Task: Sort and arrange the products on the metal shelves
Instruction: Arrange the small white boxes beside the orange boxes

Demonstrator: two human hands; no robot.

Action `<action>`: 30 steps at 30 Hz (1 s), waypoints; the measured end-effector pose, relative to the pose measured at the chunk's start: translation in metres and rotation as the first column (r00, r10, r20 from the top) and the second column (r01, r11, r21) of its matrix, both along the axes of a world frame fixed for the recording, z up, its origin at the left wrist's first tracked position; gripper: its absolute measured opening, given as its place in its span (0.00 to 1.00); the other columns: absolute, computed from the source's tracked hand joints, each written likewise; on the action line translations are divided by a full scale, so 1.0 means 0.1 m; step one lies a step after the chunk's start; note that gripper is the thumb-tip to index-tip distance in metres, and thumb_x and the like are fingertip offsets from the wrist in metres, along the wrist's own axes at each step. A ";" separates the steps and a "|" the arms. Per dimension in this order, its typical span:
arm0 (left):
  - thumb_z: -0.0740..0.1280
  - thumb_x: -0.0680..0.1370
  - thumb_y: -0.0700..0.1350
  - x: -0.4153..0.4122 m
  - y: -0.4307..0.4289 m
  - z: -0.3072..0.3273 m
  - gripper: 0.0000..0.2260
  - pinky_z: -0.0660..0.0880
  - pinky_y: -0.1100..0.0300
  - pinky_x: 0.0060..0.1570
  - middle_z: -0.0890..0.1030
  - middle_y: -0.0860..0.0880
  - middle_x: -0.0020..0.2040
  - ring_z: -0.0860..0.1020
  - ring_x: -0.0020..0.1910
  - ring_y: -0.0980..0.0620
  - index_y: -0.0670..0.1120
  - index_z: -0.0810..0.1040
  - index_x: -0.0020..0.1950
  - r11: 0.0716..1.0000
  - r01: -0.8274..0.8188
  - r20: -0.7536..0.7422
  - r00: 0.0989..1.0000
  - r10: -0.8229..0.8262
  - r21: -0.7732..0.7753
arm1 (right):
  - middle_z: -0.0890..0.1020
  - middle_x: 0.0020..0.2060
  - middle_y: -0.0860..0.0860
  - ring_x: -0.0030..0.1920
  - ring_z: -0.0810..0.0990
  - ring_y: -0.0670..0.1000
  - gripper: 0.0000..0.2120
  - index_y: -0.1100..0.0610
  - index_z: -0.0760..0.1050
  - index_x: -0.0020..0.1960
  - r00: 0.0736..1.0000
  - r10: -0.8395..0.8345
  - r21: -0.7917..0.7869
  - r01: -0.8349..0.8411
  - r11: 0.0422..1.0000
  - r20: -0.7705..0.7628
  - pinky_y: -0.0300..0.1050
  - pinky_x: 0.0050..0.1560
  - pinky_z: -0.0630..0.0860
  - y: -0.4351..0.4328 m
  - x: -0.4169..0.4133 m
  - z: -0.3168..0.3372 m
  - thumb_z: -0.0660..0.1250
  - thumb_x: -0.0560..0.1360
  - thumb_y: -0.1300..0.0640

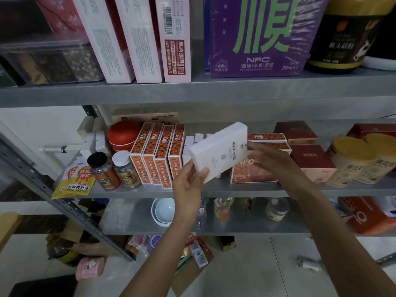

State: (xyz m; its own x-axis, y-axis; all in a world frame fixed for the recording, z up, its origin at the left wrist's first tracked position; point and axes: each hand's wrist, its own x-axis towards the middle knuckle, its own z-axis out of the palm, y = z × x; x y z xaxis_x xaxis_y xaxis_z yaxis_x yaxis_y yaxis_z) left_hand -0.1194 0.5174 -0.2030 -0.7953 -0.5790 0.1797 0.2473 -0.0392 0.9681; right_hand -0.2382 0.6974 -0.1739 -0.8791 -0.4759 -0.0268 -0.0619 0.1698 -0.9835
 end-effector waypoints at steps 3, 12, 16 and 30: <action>0.67 0.78 0.40 -0.03 -0.03 -0.02 0.10 0.79 0.64 0.46 0.84 0.58 0.52 0.82 0.55 0.57 0.54 0.80 0.56 0.987 0.027 0.078 0.996 -0.039 0.157 | 0.79 0.57 0.30 0.61 0.76 0.36 0.19 0.31 0.77 0.56 0.987 -0.021 -0.031 0.016 0.999 -0.161 0.32 0.51 0.74 -0.07 0.07 0.01 0.69 0.77 0.57; 0.64 0.81 0.43 -0.07 -0.08 -0.10 0.09 0.82 0.55 0.50 0.85 0.48 0.53 0.84 0.51 0.51 0.45 0.77 0.61 0.844 0.134 0.168 0.952 -0.255 0.519 | 0.78 0.58 0.42 0.58 0.79 0.52 0.24 0.41 0.67 0.69 0.953 0.002 0.003 -0.001 1.000 -0.303 0.49 0.58 0.79 -0.18 0.16 -0.02 0.66 0.79 0.62; 0.62 0.82 0.45 -0.10 -0.08 -0.14 0.09 0.81 0.56 0.49 0.83 0.49 0.58 0.83 0.53 0.49 0.50 0.76 0.61 0.899 0.120 0.219 0.948 -0.229 0.421 | 0.79 0.55 0.40 0.55 0.80 0.49 0.24 0.43 0.68 0.69 0.947 -0.052 -0.034 0.044 0.998 -0.316 0.41 0.55 0.80 -0.20 0.19 -0.06 0.67 0.77 0.61; 0.60 0.82 0.40 -0.42 -0.32 -0.24 0.27 0.50 0.53 0.75 0.53 0.47 0.80 0.49 0.79 0.47 0.48 0.54 0.80 0.312 0.217 0.276 0.948 0.157 -0.925 | 0.78 0.57 0.51 0.54 0.81 0.52 0.25 0.50 0.71 0.70 0.785 -0.478 -0.252 0.408 0.878 -0.395 0.32 0.49 0.79 -0.23 0.13 -0.13 0.69 0.76 0.63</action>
State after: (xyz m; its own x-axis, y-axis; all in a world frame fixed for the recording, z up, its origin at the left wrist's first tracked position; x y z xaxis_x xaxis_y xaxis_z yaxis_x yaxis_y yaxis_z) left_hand -0.1611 0.4853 -0.2273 -0.9216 -0.1367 0.3633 0.0024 0.9339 0.3576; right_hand -0.2252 0.6740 -0.1865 -0.8965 0.0017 0.4431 -0.4384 0.1427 -0.8874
